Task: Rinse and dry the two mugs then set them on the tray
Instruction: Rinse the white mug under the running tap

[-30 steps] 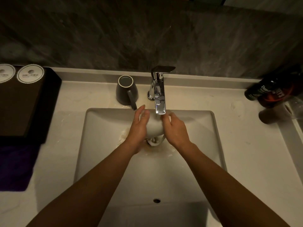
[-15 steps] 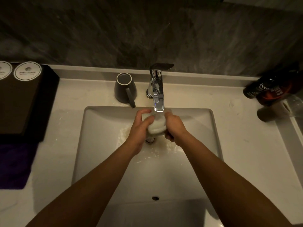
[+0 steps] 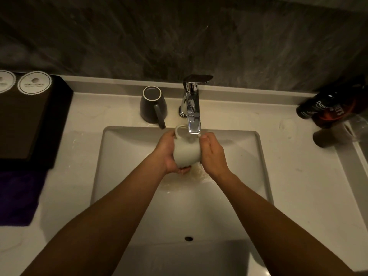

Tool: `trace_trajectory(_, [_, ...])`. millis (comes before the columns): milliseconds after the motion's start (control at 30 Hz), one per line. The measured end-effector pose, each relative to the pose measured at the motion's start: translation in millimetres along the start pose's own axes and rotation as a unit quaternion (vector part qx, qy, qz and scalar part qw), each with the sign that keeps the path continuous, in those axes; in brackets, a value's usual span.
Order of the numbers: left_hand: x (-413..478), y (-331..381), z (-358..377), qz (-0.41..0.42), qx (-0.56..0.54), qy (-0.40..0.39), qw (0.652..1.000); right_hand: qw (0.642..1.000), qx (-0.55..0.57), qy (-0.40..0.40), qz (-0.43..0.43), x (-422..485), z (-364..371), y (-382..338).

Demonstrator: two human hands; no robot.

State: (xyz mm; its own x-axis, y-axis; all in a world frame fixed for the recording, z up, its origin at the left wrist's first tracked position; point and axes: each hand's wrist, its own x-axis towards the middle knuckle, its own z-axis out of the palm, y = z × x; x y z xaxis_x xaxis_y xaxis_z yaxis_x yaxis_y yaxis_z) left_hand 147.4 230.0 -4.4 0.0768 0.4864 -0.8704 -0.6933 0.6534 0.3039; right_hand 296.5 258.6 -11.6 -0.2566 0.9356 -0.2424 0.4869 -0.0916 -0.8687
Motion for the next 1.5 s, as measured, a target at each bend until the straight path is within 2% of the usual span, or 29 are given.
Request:
trace_trajectory(67, [6.9,-12.3,8.0,0.079,-0.010,0.023,0.997,0.999,-0.008,0.034,0.020,4.8,0.9,-2.6])
trace_trajectory(167, [5.2,-34.0,15.2,0.218,0.036,0.109,0.969,0.995,-0.040,0.062,0.068,12.5,2.7,-11.7])
trace_trajectory(233, [2.9,-43.0,11.8,0.297,0.088,0.104,0.945,0.986,-0.050,0.057,0.146,17.9,4.2,-17.3])
trace_trajectory(333, [2.3,-51.0,3.1,0.373,0.197,0.068,0.904,0.959,0.031,0.030,0.279,18.3,3.2,-22.7])
trace_trajectory(433, [2.8,-51.3,-0.3,0.423,0.274,0.080,0.860,0.937,0.102,-0.022,0.333,12.1,-4.2,-25.1])
trace_trajectory(533, [1.9,-43.9,-1.6,0.405,0.258,0.095,0.872,0.966,0.073,-0.039,0.244,3.7,-5.3,-19.3])
trace_trajectory(633, [-1.2,-34.3,-1.2,0.321,0.205,0.102,0.919,0.996,0.001,-0.038,0.077,-8.7,-8.6,-7.4])
trace_trajectory(733, [-1.1,-23.7,-2.6,0.199,0.169,0.081,0.962,0.990,-0.086,-0.082,-0.081,-19.5,-20.9,11.9])
trace_trajectory(800, [-2.2,-18.9,-4.0,0.132,0.161,0.060,0.976,0.982,-0.104,-0.104,-0.122,-22.8,-28.2,17.8])
trace_trajectory(900, [-2.0,-17.6,-3.7,0.145,0.166,0.019,0.975,0.988,-0.069,-0.092,-0.102,-24.8,-32.5,23.0])
trace_trajectory(1000, [-0.1,-24.7,-2.6,0.226,0.176,-0.031,0.958,0.998,0.031,-0.056,-0.003,-26.6,-29.8,19.8])
trace_trajectory(1100, [3.6,-35.4,-4.6,0.270,0.204,-0.026,0.941,0.987,0.135,-0.040,0.074,-26.6,-28.2,17.6])
trace_trajectory(1200, [1.6,-40.8,-11.5,0.282,0.227,0.017,0.932,0.949,0.280,-0.072,0.124,-29.2,-30.0,22.5])
trace_trajectory(1267, [3.0,-44.6,-19.3,0.294,0.231,-0.016,0.927,0.922,0.344,-0.096,0.152,-31.7,-29.9,25.1])
trace_trajectory(1367, [-2.0,-48.1,-25.8,0.281,0.195,-0.065,0.937,0.888,0.392,-0.127,0.204,-34.2,-25.3,24.9])
trace_trajectory(1500, [-6.9,-45.1,-27.4,0.296,0.213,-0.066,0.929,0.854,0.425,-0.149,0.260,-31.7,-20.8,22.4])
